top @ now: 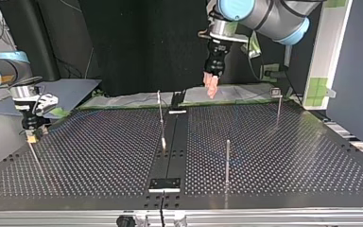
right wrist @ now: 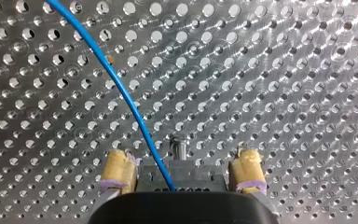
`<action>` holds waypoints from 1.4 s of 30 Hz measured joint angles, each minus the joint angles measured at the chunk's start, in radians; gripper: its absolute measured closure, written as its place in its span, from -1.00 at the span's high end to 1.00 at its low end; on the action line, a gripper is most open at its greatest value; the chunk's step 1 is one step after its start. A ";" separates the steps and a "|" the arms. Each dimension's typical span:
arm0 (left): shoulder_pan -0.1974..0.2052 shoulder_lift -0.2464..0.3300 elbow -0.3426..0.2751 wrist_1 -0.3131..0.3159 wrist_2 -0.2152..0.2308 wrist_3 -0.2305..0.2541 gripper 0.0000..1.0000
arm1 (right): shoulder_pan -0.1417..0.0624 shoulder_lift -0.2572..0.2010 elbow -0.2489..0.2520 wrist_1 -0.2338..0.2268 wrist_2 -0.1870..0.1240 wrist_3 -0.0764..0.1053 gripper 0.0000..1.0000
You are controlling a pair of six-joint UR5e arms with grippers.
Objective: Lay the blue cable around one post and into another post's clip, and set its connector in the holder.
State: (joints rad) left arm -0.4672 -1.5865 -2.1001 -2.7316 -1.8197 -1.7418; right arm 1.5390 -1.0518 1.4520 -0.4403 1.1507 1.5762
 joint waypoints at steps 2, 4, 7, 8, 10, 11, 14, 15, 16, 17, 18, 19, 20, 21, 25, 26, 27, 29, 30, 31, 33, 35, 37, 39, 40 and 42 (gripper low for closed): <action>-0.002 -0.005 -0.016 0.016 0.000 0.000 1.00 | 0.000 0.000 0.000 0.000 0.000 0.000 0.98; -0.004 -0.010 -0.032 0.032 0.000 0.001 1.00 | 0.000 0.000 0.000 0.000 0.000 0.001 0.98; -0.008 -0.014 -0.057 0.056 0.000 0.002 1.00 | 0.000 0.000 0.000 0.000 0.000 0.000 0.98; -0.008 -0.015 -0.065 0.065 0.000 0.003 1.00 | 0.000 0.000 0.000 0.000 0.000 0.001 0.98; -0.009 -0.015 -0.082 0.082 0.000 0.004 1.00 | 0.000 0.000 0.000 0.000 0.000 0.000 0.98; -0.010 -0.015 -0.089 0.089 0.000 0.004 1.00 | 0.000 0.000 0.000 0.000 0.000 0.000 0.98; -0.010 -0.015 -0.114 0.113 0.000 0.005 1.00 | 0.001 0.000 0.000 0.000 0.000 0.000 0.98; -0.010 -0.015 -0.124 0.123 0.000 0.005 1.00 | 0.001 0.000 0.000 0.000 0.000 0.000 0.98; -0.010 -0.015 -0.131 0.131 0.000 0.005 1.00 | 0.001 0.000 0.000 0.000 0.000 0.000 0.98; -0.010 -0.015 -0.139 0.139 0.000 0.005 1.00 | 0.001 0.000 0.000 0.000 0.000 0.000 0.98; -0.010 -0.015 -0.148 0.148 0.000 0.005 1.00 | 0.002 0.000 0.000 0.000 0.000 0.000 0.98; -0.010 -0.016 -0.156 0.155 0.000 0.005 1.00 | 0.002 0.000 0.000 0.001 0.000 -0.001 0.98; -0.010 -0.016 -0.163 0.163 0.000 0.005 1.00 | 0.003 0.000 0.000 0.001 0.000 -0.001 0.98; -0.009 -0.016 -0.172 0.172 0.000 0.004 1.00 | 0.003 0.000 0.000 0.001 0.000 -0.001 0.98; -0.007 -0.016 -0.206 0.206 0.000 0.000 1.00 | 0.005 0.000 0.000 0.001 0.000 -0.001 0.98; -0.007 -0.016 -0.214 0.214 0.000 -0.001 1.00 | 0.006 0.000 0.000 0.000 0.000 -0.001 0.98; -0.007 -0.016 -0.226 0.226 0.000 -0.001 1.00 | 0.006 0.000 0.000 0.000 0.000 -0.001 0.98; -0.007 -0.016 -0.243 0.243 -0.001 -0.002 1.00 | 0.006 0.000 0.000 0.000 0.000 -0.001 0.98; -0.007 -0.016 -0.255 0.255 -0.002 -0.002 1.00 | 0.006 0.000 0.000 0.000 0.000 -0.001 0.98; -0.007 -0.016 -0.264 0.263 -0.004 -0.002 1.00 | 0.006 0.000 0.000 0.000 0.000 -0.001 0.98; -0.008 -0.016 -0.280 0.282 -0.008 -0.001 1.00 | 0.007 0.000 0.000 0.000 0.000 0.000 0.98; -0.008 -0.016 -0.287 0.298 -0.010 -0.002 1.00 | 0.007 0.000 0.000 0.000 0.000 0.001 0.98; -0.009 -0.016 -0.291 0.314 -0.010 -0.002 1.00 | 0.007 0.000 0.000 0.000 0.000 0.001 0.98; -0.009 -0.016 -0.293 0.332 -0.011 -0.002 1.00 | 0.007 0.000 0.000 -0.001 0.000 0.001 0.98; -0.010 -0.016 -0.293 0.340 -0.011 -0.002 1.00 | 0.007 0.000 0.000 -0.001 0.000 0.001 0.98; -0.010 -0.016 -0.293 0.359 -0.011 -0.002 1.00 | 0.007 0.000 0.000 -0.001 0.000 0.001 0.98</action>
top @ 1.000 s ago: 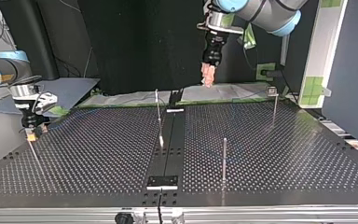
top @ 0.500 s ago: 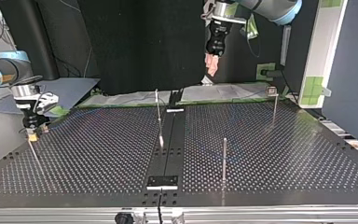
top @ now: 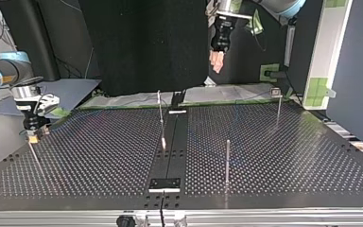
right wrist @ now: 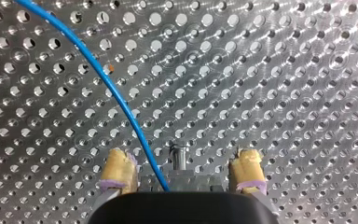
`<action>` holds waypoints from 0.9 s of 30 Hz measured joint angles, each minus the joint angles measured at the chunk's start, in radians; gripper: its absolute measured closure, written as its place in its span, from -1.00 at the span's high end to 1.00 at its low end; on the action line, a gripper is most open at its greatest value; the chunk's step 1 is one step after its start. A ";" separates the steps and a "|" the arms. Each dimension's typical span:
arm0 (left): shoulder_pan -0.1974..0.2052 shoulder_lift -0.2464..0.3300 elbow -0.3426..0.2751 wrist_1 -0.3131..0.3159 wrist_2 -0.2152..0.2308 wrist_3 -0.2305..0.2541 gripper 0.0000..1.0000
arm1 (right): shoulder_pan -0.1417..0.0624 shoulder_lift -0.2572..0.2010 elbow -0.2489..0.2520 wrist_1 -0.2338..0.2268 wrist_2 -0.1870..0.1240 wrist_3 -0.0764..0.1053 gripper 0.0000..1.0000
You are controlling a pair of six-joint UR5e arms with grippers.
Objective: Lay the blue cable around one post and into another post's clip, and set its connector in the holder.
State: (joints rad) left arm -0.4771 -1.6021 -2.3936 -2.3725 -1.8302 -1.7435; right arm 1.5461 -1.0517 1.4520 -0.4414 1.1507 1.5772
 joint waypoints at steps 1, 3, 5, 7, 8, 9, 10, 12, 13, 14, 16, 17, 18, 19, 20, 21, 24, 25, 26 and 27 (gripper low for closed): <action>0.000 0.000 0.000 0.008 0.000 0.000 1.00 | 0.000 0.000 0.000 0.000 0.000 0.000 0.98; 0.000 0.000 0.000 0.026 0.000 0.000 1.00 | 0.000 0.000 0.000 -0.001 0.000 0.000 0.98; 0.000 0.000 0.000 0.040 0.000 0.000 1.00 | 0.000 0.000 0.000 -0.003 0.000 0.001 0.98; 0.000 0.000 0.000 0.058 0.000 0.000 1.00 | 0.000 0.000 0.000 -0.005 0.000 0.001 0.98; 0.000 0.000 -0.001 0.066 0.000 -0.001 1.00 | 0.000 0.000 0.000 -0.007 0.000 0.001 0.98; 0.000 0.000 -0.001 0.076 -0.001 -0.001 1.00 | 0.000 0.000 0.000 -0.007 0.000 0.001 0.98; 0.000 0.000 0.000 0.084 -0.002 -0.001 1.00 | 0.000 0.000 0.000 -0.008 0.000 0.001 0.98; 0.001 0.000 0.000 0.102 -0.002 -0.002 1.00 | 0.000 0.000 0.000 -0.008 0.000 0.002 0.98; 0.001 0.000 0.000 0.110 -0.002 -0.002 1.00 | 0.000 0.000 0.000 -0.008 0.000 0.002 0.98; 0.002 0.000 0.000 0.117 -0.002 -0.002 1.00 | 0.000 0.000 0.000 -0.008 -0.001 0.002 0.98; 0.003 0.000 0.000 0.129 -0.002 -0.002 1.00 | 0.000 0.000 0.000 -0.007 -0.001 0.001 0.98; 0.003 0.000 0.000 0.132 -0.002 -0.002 1.00 | 0.000 0.000 0.000 -0.006 -0.001 0.001 0.98; 0.004 0.000 0.000 0.134 -0.002 -0.003 1.00 | 0.000 0.000 0.000 -0.005 -0.001 0.001 0.98; 0.004 0.000 0.001 0.135 -0.002 -0.003 1.00 | 0.000 0.000 0.000 -0.004 -0.001 0.001 0.98; 0.004 0.000 0.001 0.136 -0.002 -0.003 1.00 | 0.000 0.000 0.000 -0.003 -0.001 0.000 0.98; 0.005 0.000 0.001 0.137 -0.002 -0.003 1.00 | 0.000 0.000 0.000 -0.002 -0.001 0.000 0.98; 0.005 0.000 0.001 0.137 -0.002 -0.004 1.00 | -0.001 0.000 0.000 0.001 -0.001 0.000 0.98; 0.005 0.000 0.001 0.137 -0.002 -0.004 1.00 | -0.001 0.000 0.000 0.002 -0.001 0.000 0.98; 0.005 0.000 0.001 0.137 -0.002 -0.004 1.00 | 0.000 0.000 0.000 0.004 -0.001 0.000 0.98; 0.006 0.000 0.001 0.137 -0.002 -0.004 1.00 | 0.000 0.000 0.000 0.005 -0.001 0.000 0.98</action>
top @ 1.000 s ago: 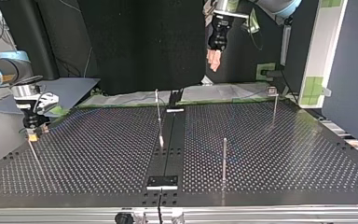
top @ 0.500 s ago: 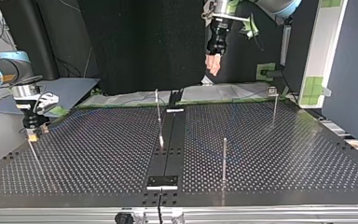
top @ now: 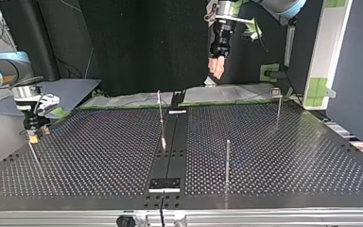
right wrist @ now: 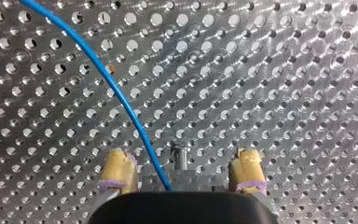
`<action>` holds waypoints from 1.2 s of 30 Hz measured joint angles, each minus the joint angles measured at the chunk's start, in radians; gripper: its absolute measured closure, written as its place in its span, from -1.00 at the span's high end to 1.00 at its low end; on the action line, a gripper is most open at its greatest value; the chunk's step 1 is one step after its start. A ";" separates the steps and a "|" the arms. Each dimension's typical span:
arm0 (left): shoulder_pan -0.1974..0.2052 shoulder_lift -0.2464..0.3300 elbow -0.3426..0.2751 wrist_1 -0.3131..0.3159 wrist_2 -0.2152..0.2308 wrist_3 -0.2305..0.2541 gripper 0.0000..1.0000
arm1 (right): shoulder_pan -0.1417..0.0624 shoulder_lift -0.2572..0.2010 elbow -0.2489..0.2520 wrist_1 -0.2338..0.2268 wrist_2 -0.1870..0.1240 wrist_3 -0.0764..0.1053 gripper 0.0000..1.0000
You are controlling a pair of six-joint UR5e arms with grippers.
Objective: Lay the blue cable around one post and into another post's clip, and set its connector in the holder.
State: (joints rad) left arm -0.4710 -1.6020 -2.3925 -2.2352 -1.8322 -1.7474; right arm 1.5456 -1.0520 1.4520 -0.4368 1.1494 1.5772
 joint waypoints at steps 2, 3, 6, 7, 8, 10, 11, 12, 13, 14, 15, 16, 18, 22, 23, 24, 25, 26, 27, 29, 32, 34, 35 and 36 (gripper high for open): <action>0.001 0.000 0.000 0.000 0.000 0.000 1.00 | 0.000 0.000 0.000 0.002 0.000 0.000 0.98; 0.001 -0.001 0.000 0.000 0.000 -0.001 1.00 | 0.000 0.000 0.000 0.003 0.000 -0.001 0.98; 0.001 0.000 0.000 0.000 0.000 -0.001 1.00 | 0.000 0.000 0.000 0.003 0.000 -0.001 0.98; 0.001 0.000 0.000 0.000 0.000 -0.002 1.00 | 0.000 0.000 0.000 0.003 0.000 0.000 0.98; 0.001 0.000 0.000 0.000 0.000 -0.002 1.00 | 0.000 0.000 0.000 0.003 0.000 0.000 0.98; 0.001 0.000 0.000 0.000 0.000 -0.003 1.00 | 0.000 0.000 0.000 0.002 0.000 0.000 0.98; 0.001 0.000 0.000 0.000 0.000 -0.004 1.00 | 0.000 0.000 0.000 0.002 0.000 0.000 0.98; 0.001 -0.001 0.000 0.000 0.000 -0.004 1.00 | 0.000 0.000 0.000 0.002 0.000 0.000 0.98; 0.001 -0.001 0.000 0.000 0.000 -0.005 1.00 | 0.000 0.000 0.000 0.001 0.000 -0.001 0.98; 0.001 -0.001 0.000 0.000 0.000 -0.005 1.00 | 0.000 0.000 0.000 0.001 0.000 -0.001 0.98; 0.001 -0.001 0.000 0.000 0.000 -0.005 1.00 | 0.000 0.000 0.000 0.001 -0.001 -0.002 0.98; 0.001 -0.001 0.000 0.000 0.000 -0.005 1.00 | 0.000 0.000 0.000 0.001 -0.001 -0.002 0.98; 0.001 -0.001 0.000 0.000 0.000 -0.006 1.00 | 0.000 0.000 0.000 0.001 -0.003 -0.003 0.98; 0.001 -0.001 0.000 0.000 0.000 -0.006 1.00 | 0.000 0.000 0.000 0.001 -0.006 -0.004 0.98; 0.001 -0.002 0.000 0.000 -0.001 -0.006 1.00 | 0.001 0.000 0.000 0.001 -0.007 -0.004 0.98; 0.001 -0.002 0.000 0.000 -0.001 -0.006 1.00 | 0.001 0.000 0.000 0.001 -0.007 -0.004 0.98; 0.002 -0.002 0.000 0.000 -0.001 -0.006 1.00 | 0.001 0.000 0.000 0.001 -0.007 -0.004 0.98; 0.002 -0.002 0.000 0.000 -0.001 -0.006 1.00 | 0.001 0.000 0.000 0.001 -0.008 -0.004 0.98; 0.002 -0.002 0.000 0.000 -0.001 -0.006 1.00 | 0.001 0.000 0.000 0.001 -0.010 -0.005 0.98; 0.002 -0.002 0.000 0.000 -0.001 -0.006 1.00 | 0.001 0.000 0.000 0.001 -0.015 -0.005 0.98; 0.003 -0.002 0.000 0.000 -0.001 -0.006 1.00 | 0.003 0.000 0.000 0.001 -0.020 -0.006 0.98; 0.003 -0.002 0.000 0.000 -0.001 -0.006 1.00 | 0.003 0.000 0.000 0.001 -0.021 -0.007 0.98; 0.003 -0.002 0.000 0.000 -0.001 -0.007 1.00 | 0.004 0.000 0.000 0.001 -0.021 -0.008 0.98; 0.003 -0.003 0.000 0.001 -0.001 -0.008 1.00 | 0.004 0.000 0.000 0.001 -0.021 -0.008 0.98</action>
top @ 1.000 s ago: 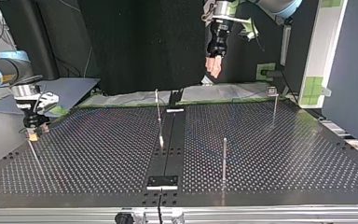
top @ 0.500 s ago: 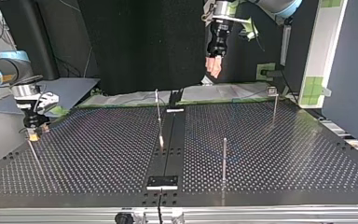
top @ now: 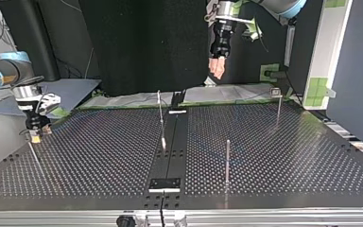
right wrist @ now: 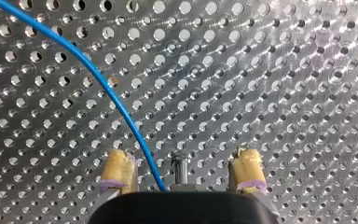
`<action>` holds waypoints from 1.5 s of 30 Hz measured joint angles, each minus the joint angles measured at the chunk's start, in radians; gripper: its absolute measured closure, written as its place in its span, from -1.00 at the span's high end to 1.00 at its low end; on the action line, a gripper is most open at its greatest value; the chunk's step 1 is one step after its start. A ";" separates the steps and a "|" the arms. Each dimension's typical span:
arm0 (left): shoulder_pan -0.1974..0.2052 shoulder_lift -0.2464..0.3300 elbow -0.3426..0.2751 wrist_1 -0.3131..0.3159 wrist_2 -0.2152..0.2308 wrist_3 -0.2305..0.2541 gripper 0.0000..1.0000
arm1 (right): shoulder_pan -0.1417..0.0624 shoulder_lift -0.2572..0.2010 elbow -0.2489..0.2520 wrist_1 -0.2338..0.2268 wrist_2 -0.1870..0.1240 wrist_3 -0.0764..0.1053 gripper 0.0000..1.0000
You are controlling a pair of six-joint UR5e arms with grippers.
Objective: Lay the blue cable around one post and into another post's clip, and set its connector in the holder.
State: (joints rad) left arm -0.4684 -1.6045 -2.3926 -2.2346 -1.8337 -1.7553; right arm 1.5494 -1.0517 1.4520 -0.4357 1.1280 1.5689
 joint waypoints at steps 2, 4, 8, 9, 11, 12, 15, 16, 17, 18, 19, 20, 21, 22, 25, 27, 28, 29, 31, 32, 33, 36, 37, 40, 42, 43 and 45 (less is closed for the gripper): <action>0.000 0.000 0.000 0.000 0.000 -0.001 1.00 | 0.001 0.000 0.000 0.000 0.000 -0.001 0.98; 0.000 0.000 0.000 0.001 0.000 -0.002 1.00 | 0.002 0.000 0.000 0.000 0.000 -0.002 0.98; 0.000 -0.002 0.000 0.001 0.000 -0.003 1.00 | 0.004 0.000 0.000 0.000 -0.001 -0.002 0.98; 0.000 -0.003 0.000 0.001 0.000 -0.003 1.00 | 0.004 0.000 0.000 0.000 -0.001 -0.002 0.98; 0.000 -0.004 0.000 0.001 0.000 -0.003 1.00 | 0.005 0.000 0.000 0.000 -0.001 -0.002 0.98; 0.000 -0.004 0.000 0.001 0.000 -0.003 1.00 | 0.005 0.000 0.000 0.000 -0.002 -0.002 0.98; 0.000 -0.005 0.000 0.001 0.000 -0.003 1.00 | 0.007 0.000 0.000 0.000 -0.002 -0.002 0.98; 0.000 -0.005 0.000 0.001 0.000 -0.004 1.00 | 0.008 0.000 0.000 0.001 -0.002 -0.003 0.98; 0.000 -0.005 0.000 0.000 0.000 -0.004 1.00 | 0.009 0.000 0.000 0.001 -0.002 -0.003 0.98; 0.000 -0.005 0.000 0.000 0.000 -0.004 1.00 | 0.010 0.000 0.000 0.002 -0.002 -0.004 0.98; 0.000 -0.005 0.000 0.000 0.000 -0.004 1.00 | 0.011 0.000 0.000 0.003 -0.002 -0.004 0.98; 0.000 -0.005 0.000 0.000 0.000 -0.004 1.00 | 0.013 0.000 0.000 0.004 -0.002 -0.005 0.98; 0.000 -0.005 0.000 0.000 0.000 -0.005 1.00 | 0.014 0.000 0.000 0.005 -0.002 -0.006 0.98; 0.000 -0.005 0.000 0.000 0.000 -0.005 1.00 | 0.015 0.000 0.000 0.006 -0.002 -0.007 0.98; 0.000 -0.005 0.000 -0.001 0.000 -0.006 1.00 | 0.018 0.000 0.000 0.012 -0.002 -0.013 0.98; 0.000 -0.005 0.000 -0.001 0.000 -0.007 1.00 | 0.021 0.000 0.000 0.018 -0.002 -0.017 0.98; 0.000 -0.005 0.000 -0.001 0.000 -0.007 1.00 | 0.022 0.000 0.000 0.020 -0.002 -0.019 0.98; 0.000 -0.005 0.000 -0.001 0.000 -0.008 1.00 | 0.023 0.000 0.000 0.023 -0.001 -0.023 0.98; 0.000 -0.005 0.000 -0.001 0.000 -0.008 1.00 | 0.025 0.000 0.000 0.028 0.001 -0.026 0.98; 0.000 -0.005 0.000 -0.001 0.000 -0.009 1.00 | 0.025 0.000 0.000 0.031 0.002 -0.028 0.98; 0.000 -0.005 0.000 -0.001 0.000 -0.009 1.00 | 0.026 0.000 0.000 0.034 0.003 -0.029 0.98; 0.000 -0.005 0.000 -0.001 0.000 -0.012 1.00 | 0.027 0.000 0.000 0.046 0.009 -0.037 0.98; 0.000 -0.005 0.000 -0.001 0.000 -0.013 1.00 | 0.028 0.000 0.000 0.050 0.011 -0.041 0.98; 0.000 -0.005 0.000 -0.001 0.000 -0.016 1.00 | 0.029 0.000 0.000 0.064 0.014 -0.055 0.98; 0.000 -0.005 0.000 -0.001 0.000 -0.016 1.00 | 0.030 -0.001 0.000 0.072 0.018 -0.063 0.98; 0.000 -0.005 0.000 0.000 0.000 -0.017 1.00 | 0.031 -0.001 0.000 0.076 0.021 -0.067 0.98; 0.000 -0.005 0.000 0.000 0.000 -0.020 1.00 | 0.031 -0.002 0.000 0.086 0.030 -0.078 0.98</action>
State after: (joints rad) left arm -0.4683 -1.6096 -2.3927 -2.2344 -1.8338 -1.7757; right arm 1.5804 -1.0537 1.4520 -0.3498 1.1579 1.4906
